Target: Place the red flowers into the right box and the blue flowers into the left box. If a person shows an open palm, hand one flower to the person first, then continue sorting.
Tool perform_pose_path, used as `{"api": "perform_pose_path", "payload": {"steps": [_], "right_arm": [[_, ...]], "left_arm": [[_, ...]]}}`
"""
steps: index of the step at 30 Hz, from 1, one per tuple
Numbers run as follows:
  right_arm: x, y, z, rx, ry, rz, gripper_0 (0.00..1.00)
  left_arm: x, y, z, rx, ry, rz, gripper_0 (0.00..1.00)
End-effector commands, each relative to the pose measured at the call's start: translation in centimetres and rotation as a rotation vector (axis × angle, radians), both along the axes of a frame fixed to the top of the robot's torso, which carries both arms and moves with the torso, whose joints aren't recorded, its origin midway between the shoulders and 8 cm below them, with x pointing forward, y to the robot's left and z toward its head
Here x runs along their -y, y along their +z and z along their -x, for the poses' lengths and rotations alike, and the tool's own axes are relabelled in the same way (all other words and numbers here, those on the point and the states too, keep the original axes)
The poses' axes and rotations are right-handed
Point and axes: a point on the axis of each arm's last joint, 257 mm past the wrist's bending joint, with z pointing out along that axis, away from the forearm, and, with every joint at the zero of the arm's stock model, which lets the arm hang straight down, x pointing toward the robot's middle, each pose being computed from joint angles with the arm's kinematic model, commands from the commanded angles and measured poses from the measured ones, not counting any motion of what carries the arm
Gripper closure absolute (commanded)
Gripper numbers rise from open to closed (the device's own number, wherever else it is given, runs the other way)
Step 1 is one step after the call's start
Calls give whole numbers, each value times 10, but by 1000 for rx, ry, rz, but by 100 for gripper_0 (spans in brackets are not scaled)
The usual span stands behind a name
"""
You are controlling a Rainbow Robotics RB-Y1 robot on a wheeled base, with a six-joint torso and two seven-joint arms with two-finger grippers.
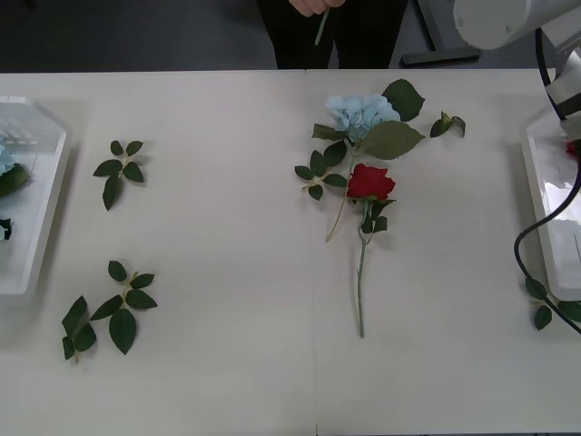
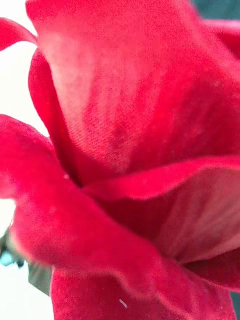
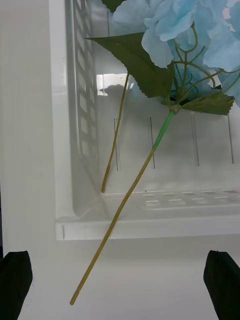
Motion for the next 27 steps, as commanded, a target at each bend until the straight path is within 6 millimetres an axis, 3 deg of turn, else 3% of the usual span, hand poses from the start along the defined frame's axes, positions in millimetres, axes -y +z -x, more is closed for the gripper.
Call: {"api": "perform_pose_path", "payload": {"steps": [1,4,5,6,7,9,11,21,27], "right_arm": [[-25,47,20,107,31,8,100],[-26,45,19,106,31,12,100],[-27,45,20,105,33,13,91],[-28,44,20,102,35,10,63],[-28,44,20,99,39,6,46],[-29,44,20,95,42,0,28],[-30,44,21,89,49,-7,18],[-40,44,28,89,76,-12,12],[-46,30,27,55,94,6,12]], "left_arm": [[-17,19,5,-20,-7,-68,0],[-17,19,5,-20,-7,-68,0],[-17,19,5,-20,-7,-68,0],[-17,19,5,-20,-7,-68,0],[-17,19,5,-20,-7,-68,0],[-17,19,5,-20,-7,-68,0],[-17,19,5,-20,-7,-68,0],[-17,19,5,-20,-7,-68,0],[-17,19,5,-20,-7,-68,0]]}}
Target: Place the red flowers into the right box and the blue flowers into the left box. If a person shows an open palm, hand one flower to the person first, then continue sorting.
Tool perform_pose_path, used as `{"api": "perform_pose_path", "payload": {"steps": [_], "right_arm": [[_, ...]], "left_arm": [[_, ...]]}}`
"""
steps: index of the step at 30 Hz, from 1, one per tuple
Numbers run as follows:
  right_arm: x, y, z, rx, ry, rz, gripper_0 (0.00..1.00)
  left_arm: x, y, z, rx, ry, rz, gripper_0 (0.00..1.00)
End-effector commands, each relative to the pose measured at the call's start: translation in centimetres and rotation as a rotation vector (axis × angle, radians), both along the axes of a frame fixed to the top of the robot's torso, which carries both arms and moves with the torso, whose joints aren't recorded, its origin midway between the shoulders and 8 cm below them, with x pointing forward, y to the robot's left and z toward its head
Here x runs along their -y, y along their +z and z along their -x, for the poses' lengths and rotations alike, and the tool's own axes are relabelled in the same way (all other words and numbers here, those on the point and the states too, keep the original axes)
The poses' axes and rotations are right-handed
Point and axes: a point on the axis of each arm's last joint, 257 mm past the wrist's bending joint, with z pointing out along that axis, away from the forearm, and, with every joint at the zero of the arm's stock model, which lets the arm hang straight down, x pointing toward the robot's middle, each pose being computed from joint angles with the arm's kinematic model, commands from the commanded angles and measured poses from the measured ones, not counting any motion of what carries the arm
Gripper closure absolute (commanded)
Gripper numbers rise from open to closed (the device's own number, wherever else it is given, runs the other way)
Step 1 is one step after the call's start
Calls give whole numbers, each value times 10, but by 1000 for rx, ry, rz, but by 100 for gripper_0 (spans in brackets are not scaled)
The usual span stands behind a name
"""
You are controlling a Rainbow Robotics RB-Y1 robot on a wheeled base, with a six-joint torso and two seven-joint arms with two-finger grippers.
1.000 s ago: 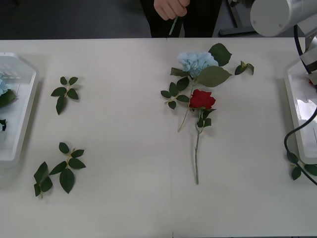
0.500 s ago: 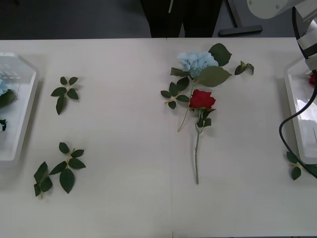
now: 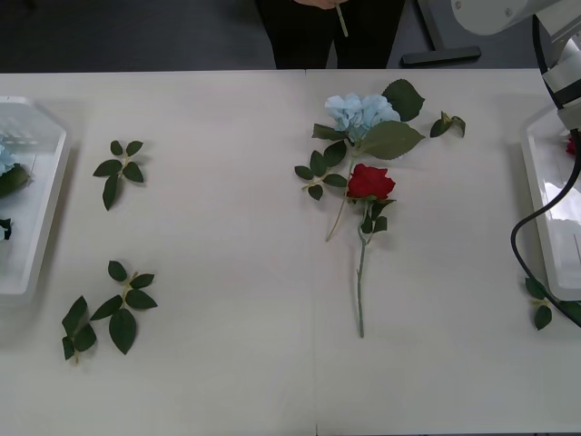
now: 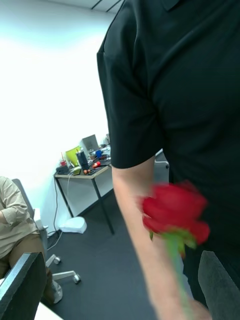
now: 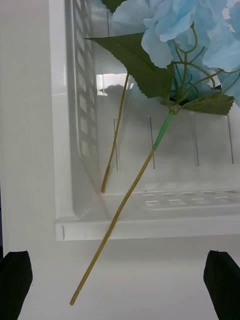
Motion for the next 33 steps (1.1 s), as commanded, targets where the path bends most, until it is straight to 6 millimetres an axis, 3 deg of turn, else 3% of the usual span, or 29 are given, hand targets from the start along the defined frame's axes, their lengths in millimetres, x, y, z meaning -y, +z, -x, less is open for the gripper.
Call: {"api": "perform_pose_path", "payload": {"steps": [1,3,9,11,13,18,20,28,33], "right_arm": [[-41,9,22,13,79,48,12],[-46,-13,23,-72,108,78,12],[-50,-113,36,-411,199,206,12],[-49,-155,49,-562,253,232,12],[-47,-181,58,-648,280,251,12],[-17,-282,90,-926,260,450,12],[0,-311,101,-1017,209,523,12],[33,-376,143,-1213,-13,673,11],[51,-414,152,-1280,-202,738,11]], "left_arm": [[-17,19,5,-20,-7,-68,0],[-17,19,5,-20,-7,-68,0],[-17,19,5,-20,-7,-68,0],[-17,19,5,-20,-7,-68,0],[-17,19,5,-20,-7,-68,0],[-17,19,5,-20,-7,-68,0],[-17,19,5,-20,-7,-68,0],[-17,19,5,-20,-7,-68,0],[-17,19,5,-20,-7,-68,0]]}}
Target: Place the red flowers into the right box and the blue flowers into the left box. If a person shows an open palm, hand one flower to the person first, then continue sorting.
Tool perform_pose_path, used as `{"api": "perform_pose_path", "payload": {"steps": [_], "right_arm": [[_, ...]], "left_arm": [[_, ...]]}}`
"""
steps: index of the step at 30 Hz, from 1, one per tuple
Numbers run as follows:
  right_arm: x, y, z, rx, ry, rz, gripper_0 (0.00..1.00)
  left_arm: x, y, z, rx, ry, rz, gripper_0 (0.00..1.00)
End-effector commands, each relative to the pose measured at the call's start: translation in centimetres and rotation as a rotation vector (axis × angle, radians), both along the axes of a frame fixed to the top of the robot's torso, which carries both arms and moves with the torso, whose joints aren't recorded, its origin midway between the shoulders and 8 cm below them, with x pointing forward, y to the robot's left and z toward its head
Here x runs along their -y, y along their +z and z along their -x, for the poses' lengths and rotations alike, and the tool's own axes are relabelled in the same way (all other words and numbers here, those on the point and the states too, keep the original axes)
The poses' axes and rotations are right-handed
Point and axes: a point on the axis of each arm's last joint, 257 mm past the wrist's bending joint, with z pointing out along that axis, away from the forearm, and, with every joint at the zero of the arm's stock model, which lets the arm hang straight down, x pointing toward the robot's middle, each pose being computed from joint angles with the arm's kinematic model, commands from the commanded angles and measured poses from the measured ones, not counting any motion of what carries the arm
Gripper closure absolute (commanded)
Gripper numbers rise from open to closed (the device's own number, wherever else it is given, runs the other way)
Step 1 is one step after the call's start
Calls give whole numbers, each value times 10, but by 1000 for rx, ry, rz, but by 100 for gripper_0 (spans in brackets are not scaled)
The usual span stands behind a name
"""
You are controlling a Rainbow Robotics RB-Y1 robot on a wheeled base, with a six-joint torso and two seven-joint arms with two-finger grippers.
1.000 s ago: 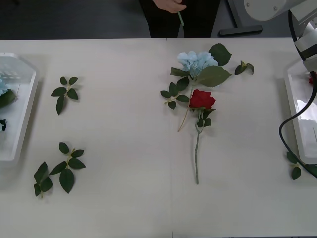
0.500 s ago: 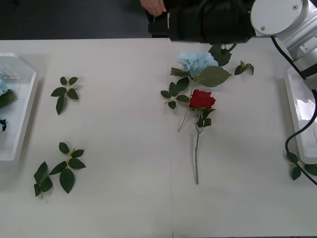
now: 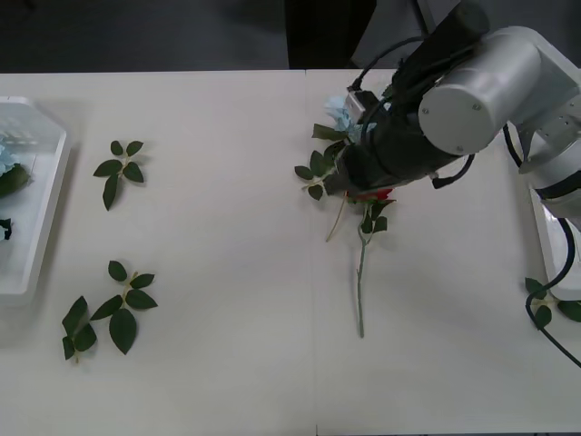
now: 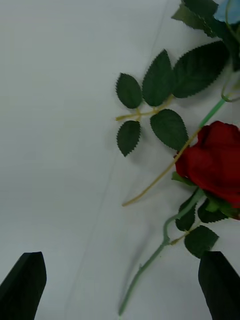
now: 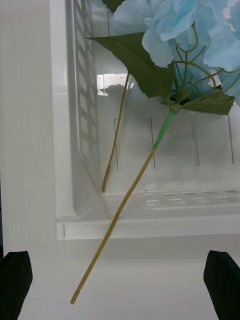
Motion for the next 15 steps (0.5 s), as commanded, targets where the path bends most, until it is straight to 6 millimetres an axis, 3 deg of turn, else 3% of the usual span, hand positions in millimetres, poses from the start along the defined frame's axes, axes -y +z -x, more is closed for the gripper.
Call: {"api": "perform_pose_path", "payload": {"steps": [1,11,12,13,15], "right_arm": [[6,-26,11,-12,-99,88,12],[11,-68,22,-14,-203,153,12],[14,-74,23,-16,-213,165,12],[15,-77,23,-17,-216,170,12],[18,-84,24,-30,-231,178,12]], "left_arm": [[-16,19,5,-20,-8,-68,0],[-16,19,5,-20,-8,-68,0],[9,-27,18,-59,-16,20,0],[17,-33,19,-66,-26,44,0],[29,-23,10,-45,-48,89,0]]}}
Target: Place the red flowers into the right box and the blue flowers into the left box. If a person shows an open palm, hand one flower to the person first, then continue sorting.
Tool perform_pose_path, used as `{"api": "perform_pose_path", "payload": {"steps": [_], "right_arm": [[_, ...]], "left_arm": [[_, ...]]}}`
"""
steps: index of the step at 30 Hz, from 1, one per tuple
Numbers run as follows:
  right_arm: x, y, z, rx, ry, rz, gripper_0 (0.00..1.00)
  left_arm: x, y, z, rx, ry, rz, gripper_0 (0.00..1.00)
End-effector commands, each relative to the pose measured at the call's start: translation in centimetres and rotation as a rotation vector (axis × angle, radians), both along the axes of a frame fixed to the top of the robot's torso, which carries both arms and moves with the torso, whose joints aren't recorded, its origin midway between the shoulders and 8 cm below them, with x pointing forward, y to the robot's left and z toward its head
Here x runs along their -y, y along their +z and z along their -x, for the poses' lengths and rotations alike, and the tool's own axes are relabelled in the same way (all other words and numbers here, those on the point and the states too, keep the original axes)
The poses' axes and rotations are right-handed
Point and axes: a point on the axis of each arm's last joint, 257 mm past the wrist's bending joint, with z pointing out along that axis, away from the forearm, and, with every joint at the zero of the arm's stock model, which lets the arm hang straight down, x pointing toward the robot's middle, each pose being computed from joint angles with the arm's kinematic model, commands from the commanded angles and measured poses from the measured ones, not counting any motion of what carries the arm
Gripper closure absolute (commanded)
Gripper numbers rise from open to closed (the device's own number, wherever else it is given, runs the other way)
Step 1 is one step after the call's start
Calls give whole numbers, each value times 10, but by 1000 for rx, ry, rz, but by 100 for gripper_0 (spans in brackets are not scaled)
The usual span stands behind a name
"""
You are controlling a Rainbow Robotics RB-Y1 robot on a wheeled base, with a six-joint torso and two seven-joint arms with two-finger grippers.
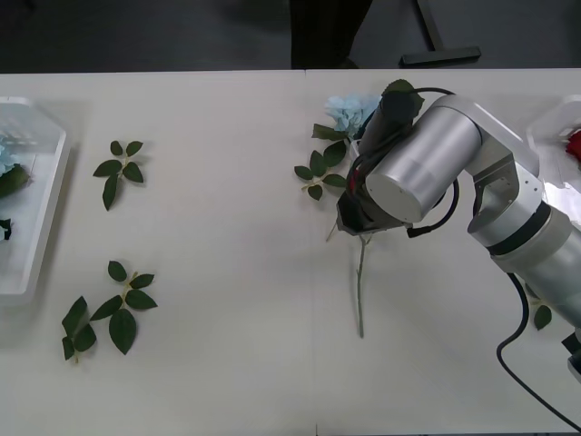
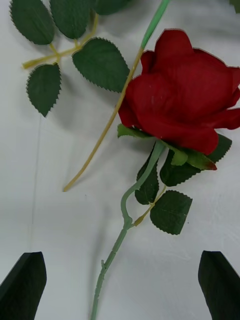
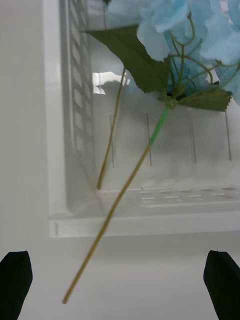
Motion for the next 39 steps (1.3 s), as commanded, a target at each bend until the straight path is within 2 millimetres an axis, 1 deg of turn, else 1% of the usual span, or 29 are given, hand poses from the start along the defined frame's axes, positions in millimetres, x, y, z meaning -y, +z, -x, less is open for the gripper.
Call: {"api": "perform_pose_path", "payload": {"steps": [1,3,5,6,7,10,12,13,14,15,17,18,20,21,23,25,27,30,31,32,34,36,37,38,39], "right_arm": [[-10,-16,11,-26,-27,-8,11],[-7,-23,11,-38,-53,-2,11],[-3,-31,9,-50,-85,8,11],[-3,-33,9,-51,-89,9,12],[-3,-34,7,-52,-98,8,12],[-6,-37,4,-49,-109,3,12],[-8,-40,4,-51,-112,-1,12],[-6,-42,5,-57,-118,1,11],[-6,-44,6,-61,-121,3,12],[-8,-47,6,-67,-123,-1,12],[-8,-49,5,-66,-129,2,12],[-9,-50,3,-59,-131,-1,12],[-9,-52,1,-55,-139,-3,11],[-9,-54,-2,-50,-142,-8,11],[-9,-56,-5,-46,-147,-17,11],[-6,-61,-9,-44,-154,-21,12],[-4,-65,-9,-45,-161,-20,12],[-3,-70,-10,-44,-161,-16,11],[-2,-70,-10,-43,-162,-15,12],[-3,-72,-10,-43,-164,-17,12],[-2,-73,-11,-44,-170,-20,12],[-1,-76,-11,-48,-174,-21,12],[-2,-77,-10,-48,-173,-23,12],[-2,-80,-11,-47,-172,-21,12],[0,-82,-11,-46,-175,-18,12]], "left_arm": [[25,-10,6,-25,-45,83,0],[32,-3,1,-7,-61,104,0],[50,9,-8,22,-103,133,0],[56,12,-10,32,-114,142,0],[68,20,-17,47,-144,145,0],[107,38,-35,72,-239,135,0],[144,53,-47,82,-293,147,0],[156,58,-51,79,-314,146,0],[164,60,-53,78,-328,143,0],[186,70,-59,82,-368,136,0],[207,80,-63,88,-403,133,0],[226,86,-66,94,-435,132,0],[256,95,-71,113,-483,139,0],[274,100,-73,129,-502,163,0],[300,107,-75,164,-528,198,0],[332,115,-77,218,-566,237,0],[355,122,-78,263,-594,264,0],[383,129,-72,311,-632,301,0],[387,131,-71,320,-638,308,0],[397,134,-68,341,-655,320,0],[409,138,-64,366,-680,325,0],[422,137,-59,393,-718,320,0],[425,136,-58,400,-728,320,0],[433,133,-54,417,-751,330,0],[436,132,-52,425,-758,339,0]]}}
